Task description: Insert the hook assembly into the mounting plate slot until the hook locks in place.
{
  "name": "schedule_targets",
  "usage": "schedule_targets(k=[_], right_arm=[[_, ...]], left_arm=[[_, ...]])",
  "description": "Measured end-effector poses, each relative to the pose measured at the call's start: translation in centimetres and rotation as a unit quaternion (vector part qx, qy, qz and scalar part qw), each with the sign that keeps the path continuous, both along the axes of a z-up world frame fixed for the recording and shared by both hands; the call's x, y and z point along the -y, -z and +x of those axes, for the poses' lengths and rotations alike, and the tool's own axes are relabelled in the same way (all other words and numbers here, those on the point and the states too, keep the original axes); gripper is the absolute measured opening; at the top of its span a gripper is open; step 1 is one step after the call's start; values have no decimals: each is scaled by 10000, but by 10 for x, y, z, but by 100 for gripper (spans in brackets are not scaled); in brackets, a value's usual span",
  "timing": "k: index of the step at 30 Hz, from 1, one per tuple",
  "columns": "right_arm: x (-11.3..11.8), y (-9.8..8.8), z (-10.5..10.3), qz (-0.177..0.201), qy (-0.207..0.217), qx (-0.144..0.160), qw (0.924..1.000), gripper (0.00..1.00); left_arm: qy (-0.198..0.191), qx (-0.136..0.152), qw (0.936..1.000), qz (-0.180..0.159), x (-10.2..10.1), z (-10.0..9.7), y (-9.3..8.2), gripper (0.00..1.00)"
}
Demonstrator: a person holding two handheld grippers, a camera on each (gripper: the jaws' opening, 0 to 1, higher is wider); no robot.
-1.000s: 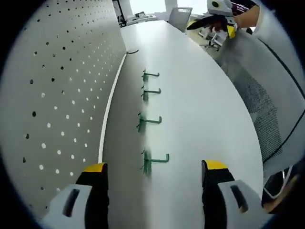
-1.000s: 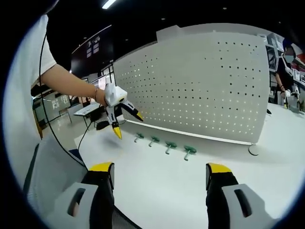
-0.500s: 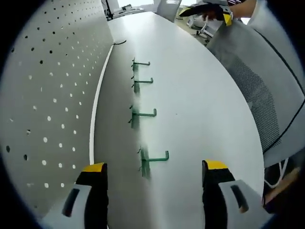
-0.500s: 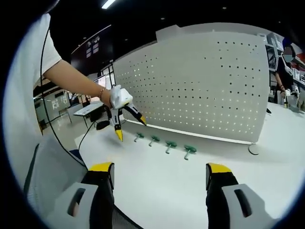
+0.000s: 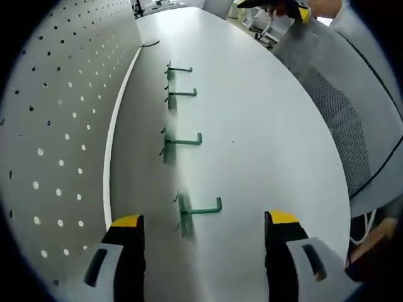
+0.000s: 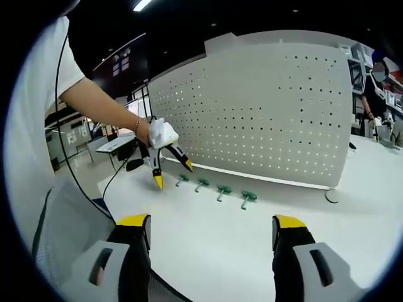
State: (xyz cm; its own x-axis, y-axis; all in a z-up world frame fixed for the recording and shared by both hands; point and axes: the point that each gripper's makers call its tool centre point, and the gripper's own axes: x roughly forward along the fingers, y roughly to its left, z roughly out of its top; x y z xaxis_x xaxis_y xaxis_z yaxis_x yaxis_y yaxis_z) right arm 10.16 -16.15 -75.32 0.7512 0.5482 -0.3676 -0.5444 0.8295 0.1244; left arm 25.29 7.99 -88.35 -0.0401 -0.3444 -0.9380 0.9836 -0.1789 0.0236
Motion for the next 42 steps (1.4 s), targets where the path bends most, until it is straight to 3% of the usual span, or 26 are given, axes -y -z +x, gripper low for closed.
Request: schedule_targets(k=[17, 32, 37, 42], right_arm=[[3, 2, 2, -28, 74, -42, 10000, 76], [6, 12, 1, -154, 137, -252, 9995, 76], [6, 12, 1, -159, 132, -253, 9995, 75], [6, 10, 1, -124, 150, -224, 9996, 75]], left_arm=[[-86, -103, 9998, -123, -2, 2, 1, 72], [-564, -78, 9981, -227, 1, 13, -2, 48], [-750, -11, 9969, -256, 0, 17, -4, 28], [-828, 38, 9962, -260, 1, 19, -4, 22]])
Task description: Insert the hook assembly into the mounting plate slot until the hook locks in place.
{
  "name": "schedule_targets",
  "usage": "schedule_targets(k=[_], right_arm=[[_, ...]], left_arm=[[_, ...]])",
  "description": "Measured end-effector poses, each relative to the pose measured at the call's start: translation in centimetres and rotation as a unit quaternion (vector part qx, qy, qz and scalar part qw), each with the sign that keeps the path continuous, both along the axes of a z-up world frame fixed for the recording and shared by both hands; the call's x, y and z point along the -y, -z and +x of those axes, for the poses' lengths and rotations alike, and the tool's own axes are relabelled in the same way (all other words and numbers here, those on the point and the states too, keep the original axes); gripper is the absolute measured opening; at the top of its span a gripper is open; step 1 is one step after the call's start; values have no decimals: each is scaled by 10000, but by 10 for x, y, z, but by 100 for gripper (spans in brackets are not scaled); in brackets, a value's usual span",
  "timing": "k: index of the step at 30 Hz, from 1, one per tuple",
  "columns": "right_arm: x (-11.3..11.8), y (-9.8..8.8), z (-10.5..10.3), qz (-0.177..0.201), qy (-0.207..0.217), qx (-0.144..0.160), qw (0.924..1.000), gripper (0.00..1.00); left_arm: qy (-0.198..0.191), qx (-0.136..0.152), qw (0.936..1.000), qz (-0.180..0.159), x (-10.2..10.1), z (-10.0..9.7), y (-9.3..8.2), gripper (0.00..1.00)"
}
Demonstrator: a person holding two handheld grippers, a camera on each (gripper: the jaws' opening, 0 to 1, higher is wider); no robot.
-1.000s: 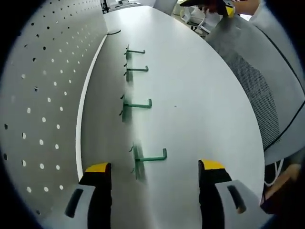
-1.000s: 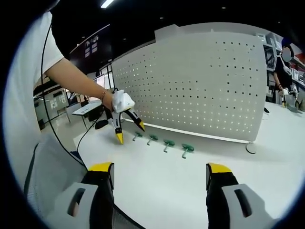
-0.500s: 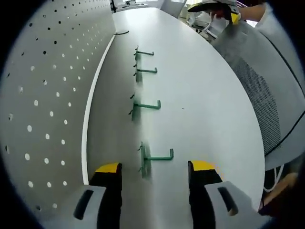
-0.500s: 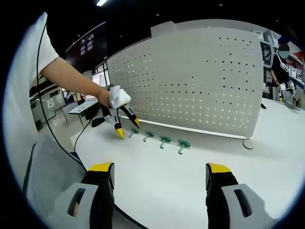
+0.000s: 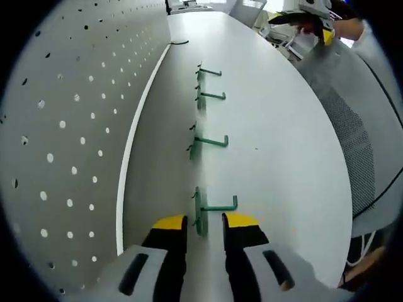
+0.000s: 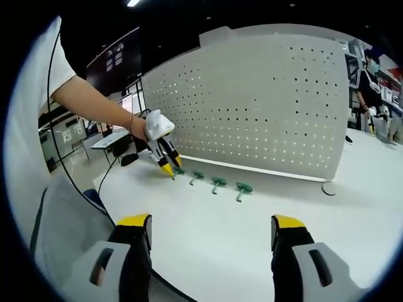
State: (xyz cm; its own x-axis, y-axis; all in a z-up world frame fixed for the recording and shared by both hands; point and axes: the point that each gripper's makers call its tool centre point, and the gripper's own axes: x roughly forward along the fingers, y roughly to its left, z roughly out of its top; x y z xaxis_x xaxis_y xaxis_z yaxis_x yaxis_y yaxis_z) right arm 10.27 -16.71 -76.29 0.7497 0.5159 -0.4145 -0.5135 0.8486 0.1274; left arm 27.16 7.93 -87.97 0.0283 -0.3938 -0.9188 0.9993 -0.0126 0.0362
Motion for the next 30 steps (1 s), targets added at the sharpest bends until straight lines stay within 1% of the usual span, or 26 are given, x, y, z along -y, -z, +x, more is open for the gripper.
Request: schedule_targets(k=[7, 9, 11, 13, 15, 18, 20, 26, 30], right_arm=[[0, -1, 0, 18, 2, 12, 10000, 74], [0, -1, 0, 25, 5, 14, 10000, 74], [0, -2, 0, 34, 4, 22, 10000, 74], [1, -2, 0, 29, 4, 26, 10000, 74], [1, -2, 0, 36, 19, 27, 10000, 74], [1, -2, 0, 55, 23, 32, 10000, 74], [0, -3, 0, 52, -18, 55, 10000, 75], [-1, -5, 1, 64, -17, 77, 9999, 75], [-1, -5, 2, 77, -15, 77, 9999, 75]], left_arm=[[-171, 53, 9998, 29, 0, 3, 0, 15], [-251, 79, 9996, 116, -3, 6, 0, 13], [-176, 121, 9997, 143, -3, 6, 0, 13], [-186, 126, 9996, 150, -2, 5, 0, 11], [-151, 193, 9995, 189, -2, 4, 0, 9], [104, 443, 9987, 245, -1, 5, 1, 5], [-17, 473, 9985, 260, -1, 5, 1, 5], [-90, 605, 9977, 281, -1, 5, -1, 4], [-228, 595, 9977, 251, -2, 6, -1, 4]])
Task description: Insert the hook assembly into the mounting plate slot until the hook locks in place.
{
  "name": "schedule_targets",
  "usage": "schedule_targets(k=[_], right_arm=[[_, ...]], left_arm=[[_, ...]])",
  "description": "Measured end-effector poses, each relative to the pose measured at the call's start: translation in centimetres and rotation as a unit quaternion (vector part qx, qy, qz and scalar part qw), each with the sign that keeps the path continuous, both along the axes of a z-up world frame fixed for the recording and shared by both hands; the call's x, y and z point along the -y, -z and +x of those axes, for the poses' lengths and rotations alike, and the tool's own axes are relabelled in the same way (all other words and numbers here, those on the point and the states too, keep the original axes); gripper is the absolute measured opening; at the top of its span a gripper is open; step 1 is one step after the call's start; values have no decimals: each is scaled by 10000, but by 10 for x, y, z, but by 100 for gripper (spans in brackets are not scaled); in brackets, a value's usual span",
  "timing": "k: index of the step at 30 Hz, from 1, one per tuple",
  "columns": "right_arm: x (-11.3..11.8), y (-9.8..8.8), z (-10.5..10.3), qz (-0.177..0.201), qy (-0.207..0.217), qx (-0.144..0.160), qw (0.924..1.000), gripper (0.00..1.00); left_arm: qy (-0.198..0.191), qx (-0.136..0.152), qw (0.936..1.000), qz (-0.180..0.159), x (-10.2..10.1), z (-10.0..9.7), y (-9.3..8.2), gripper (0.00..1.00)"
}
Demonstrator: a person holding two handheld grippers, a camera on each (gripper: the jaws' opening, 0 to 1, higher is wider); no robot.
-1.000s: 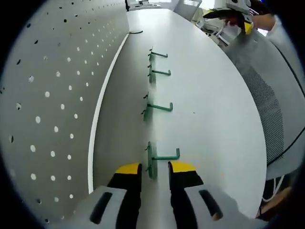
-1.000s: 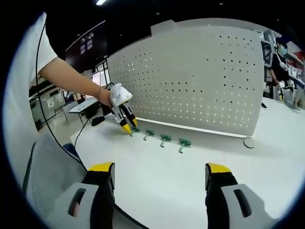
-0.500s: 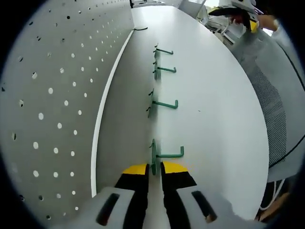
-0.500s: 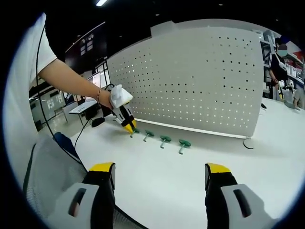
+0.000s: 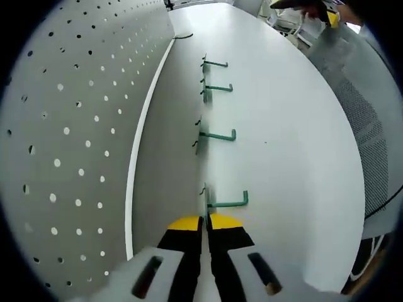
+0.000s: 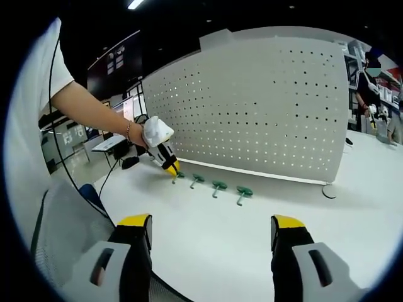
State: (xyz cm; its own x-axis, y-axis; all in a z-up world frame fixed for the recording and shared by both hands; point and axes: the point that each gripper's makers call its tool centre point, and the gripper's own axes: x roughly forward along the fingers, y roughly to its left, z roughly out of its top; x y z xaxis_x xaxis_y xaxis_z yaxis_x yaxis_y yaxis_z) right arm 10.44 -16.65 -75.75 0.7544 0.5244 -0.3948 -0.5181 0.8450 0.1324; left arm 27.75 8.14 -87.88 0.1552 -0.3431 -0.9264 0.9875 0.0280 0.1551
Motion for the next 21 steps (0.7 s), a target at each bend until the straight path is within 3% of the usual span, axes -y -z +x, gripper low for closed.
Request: schedule_targets(k=[14, 19, 21], right_arm=[[2, 1, -1, -17, 7, -3, 10000, 75], [2, -1, 0, 20, -3, 30, 10000, 75], [3, -2, 1, 29, 14, 44, 10000, 75]], left_arm=[[112, 163, 9998, 16, 0, 1, 1, 3], [84, 288, 9995, -118, -1, 0, -1, 2], [-128, 328, 9989, -324, 0, 4, -3, 2]])
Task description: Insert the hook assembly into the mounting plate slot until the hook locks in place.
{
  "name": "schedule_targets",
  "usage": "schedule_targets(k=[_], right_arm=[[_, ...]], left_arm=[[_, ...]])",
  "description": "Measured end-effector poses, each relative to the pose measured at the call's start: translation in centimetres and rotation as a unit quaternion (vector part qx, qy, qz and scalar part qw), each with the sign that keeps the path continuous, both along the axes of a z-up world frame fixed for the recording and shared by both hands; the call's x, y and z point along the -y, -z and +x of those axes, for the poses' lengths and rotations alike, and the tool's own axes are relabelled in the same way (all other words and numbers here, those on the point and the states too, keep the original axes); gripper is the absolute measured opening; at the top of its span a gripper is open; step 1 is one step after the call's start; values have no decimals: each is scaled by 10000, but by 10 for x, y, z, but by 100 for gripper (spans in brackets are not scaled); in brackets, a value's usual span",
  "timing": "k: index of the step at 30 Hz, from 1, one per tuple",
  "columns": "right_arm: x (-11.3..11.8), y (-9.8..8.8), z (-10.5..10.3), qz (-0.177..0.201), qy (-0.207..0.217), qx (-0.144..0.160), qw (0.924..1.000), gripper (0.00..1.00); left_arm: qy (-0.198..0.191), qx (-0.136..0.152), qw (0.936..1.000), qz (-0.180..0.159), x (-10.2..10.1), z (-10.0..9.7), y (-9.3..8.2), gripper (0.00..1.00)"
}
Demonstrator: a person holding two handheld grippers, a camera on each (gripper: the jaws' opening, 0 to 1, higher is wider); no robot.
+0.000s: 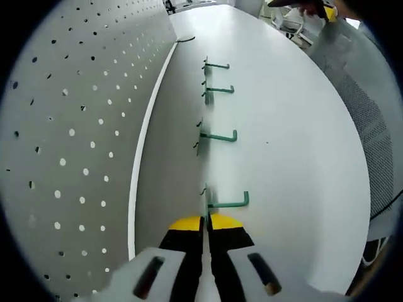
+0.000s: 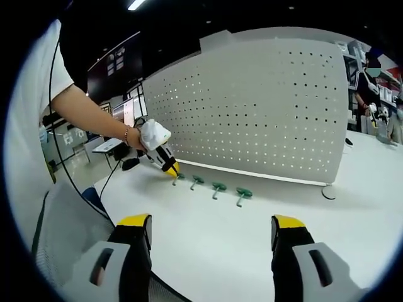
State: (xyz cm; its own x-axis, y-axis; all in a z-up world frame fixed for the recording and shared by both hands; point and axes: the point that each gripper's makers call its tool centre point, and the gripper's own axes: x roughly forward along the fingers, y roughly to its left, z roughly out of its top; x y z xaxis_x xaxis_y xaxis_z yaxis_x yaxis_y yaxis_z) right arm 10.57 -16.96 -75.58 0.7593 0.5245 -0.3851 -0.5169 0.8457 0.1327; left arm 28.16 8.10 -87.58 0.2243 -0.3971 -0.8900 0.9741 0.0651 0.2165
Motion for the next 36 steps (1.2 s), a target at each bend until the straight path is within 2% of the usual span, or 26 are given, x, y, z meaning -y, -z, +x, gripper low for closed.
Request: schedule_targets(k=[2, 3, 4, 7, 9, 13, 15, 16, 18, 23, 31, 33, 36], right_arm=[[1, -1, 0, 20, 16, 18, 10000, 75], [1, -1, 0, 25, 22, 20, 10000, 75], [1, -1, 0, 26, 28, 14, 10000, 75], [1, -2, 1, 66, 36, 20, 10000, 75], [1, -2, 2, 65, 37, 22, 10000, 75], [0, -3, 2, 78, 25, 46, 10000, 75], [0, -4, 3, 94, 29, 53, 9999, 75], [0, -4, 3, 102, 32, 61, 9999, 75], [-1, -6, 4, 115, 30, 73, 9999, 75], [-1, -9, 6, 141, 21, 109, 9998, 75], [-5, -13, 7, 178, -8, 139, 9997, 75], [-6, -12, 7, 171, -25, 137, 9998, 75], [-7, -14, 7, 191, -34, 155, 9997, 75]], left_arm=[[-207, 48, 9991, -364, 4, 4, -7, 2], [-269, 72, 9989, -387, 3, 5, -8, 2], [-324, 43, 9986, -415, 1, 5, -10, 2], [-721, -76, 9935, -877, 6, 6, -19, 2], [-735, 30, 9933, -888, 5, 8, -22, 2], [-831, 47, 9904, -1102, 8, 5, -29, 2], [-1014, -52, 9855, -1361, 14, 3, -34, 2], [-1007, 48, 9843, -1450, 16, 5, -38, 2], [-1022, 25, 9839, -1465, 17, 2, -40, 2], [-1055, 179, 9796, -1702, 25, 1, -51, 2], [-1411, 395, 9633, -2248, 30, 4, -78, 2], [-1430, 450, 9613, -2311, 31, 3, -83, 2], [-1534, 508, 9532, -2556, 32, 3, -94, 2]])
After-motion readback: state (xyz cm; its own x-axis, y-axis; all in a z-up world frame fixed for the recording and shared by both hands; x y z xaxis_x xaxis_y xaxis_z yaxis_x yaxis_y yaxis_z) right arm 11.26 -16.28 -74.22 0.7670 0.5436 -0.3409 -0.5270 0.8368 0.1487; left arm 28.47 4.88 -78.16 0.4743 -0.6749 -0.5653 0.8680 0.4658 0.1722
